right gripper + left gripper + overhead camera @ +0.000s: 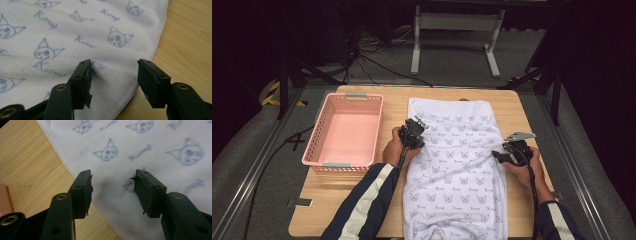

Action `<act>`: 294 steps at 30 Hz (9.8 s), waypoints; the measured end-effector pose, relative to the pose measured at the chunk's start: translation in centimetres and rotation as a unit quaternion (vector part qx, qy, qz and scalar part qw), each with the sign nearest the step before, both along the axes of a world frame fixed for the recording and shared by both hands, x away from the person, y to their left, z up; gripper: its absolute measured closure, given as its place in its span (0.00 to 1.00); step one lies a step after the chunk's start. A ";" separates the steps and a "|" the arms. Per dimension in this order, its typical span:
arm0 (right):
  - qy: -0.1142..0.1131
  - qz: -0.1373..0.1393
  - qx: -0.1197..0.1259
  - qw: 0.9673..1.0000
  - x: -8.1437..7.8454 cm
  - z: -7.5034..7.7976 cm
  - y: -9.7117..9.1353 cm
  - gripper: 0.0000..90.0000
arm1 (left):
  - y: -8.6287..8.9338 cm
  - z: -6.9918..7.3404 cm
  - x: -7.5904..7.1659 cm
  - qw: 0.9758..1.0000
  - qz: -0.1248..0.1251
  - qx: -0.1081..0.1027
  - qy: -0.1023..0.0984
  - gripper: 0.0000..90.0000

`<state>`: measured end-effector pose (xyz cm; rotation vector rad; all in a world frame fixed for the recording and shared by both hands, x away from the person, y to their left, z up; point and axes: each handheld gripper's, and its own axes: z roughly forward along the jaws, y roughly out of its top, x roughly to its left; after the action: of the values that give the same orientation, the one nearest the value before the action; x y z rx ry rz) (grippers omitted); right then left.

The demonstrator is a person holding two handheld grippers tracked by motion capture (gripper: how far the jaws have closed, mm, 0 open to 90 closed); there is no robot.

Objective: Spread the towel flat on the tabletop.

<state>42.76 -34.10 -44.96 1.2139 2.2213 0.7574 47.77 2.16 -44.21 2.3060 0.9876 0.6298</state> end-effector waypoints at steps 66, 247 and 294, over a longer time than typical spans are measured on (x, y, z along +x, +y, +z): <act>0.014 0.077 0.019 0.997 -6.2 -0.4 -0.3 0.57 | 2.9 -2.1 -6.4 0.988 -0.127 -0.068 0.057 0.48; 0.006 0.087 -0.031 0.996 2.4 0.1 1.3 0.93 | -1.8 -1.2 0.8 0.997 -0.073 0.001 0.022 0.95; -0.010 0.351 0.053 0.935 -15.1 6.1 -2.5 0.92 | 5.6 3.0 -17.6 0.958 -0.280 -0.065 -0.019 0.90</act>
<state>27.64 -36.63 -38.81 0.4121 2.6348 1.1510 30.13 7.78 -41.16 2.2915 0.3101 0.3553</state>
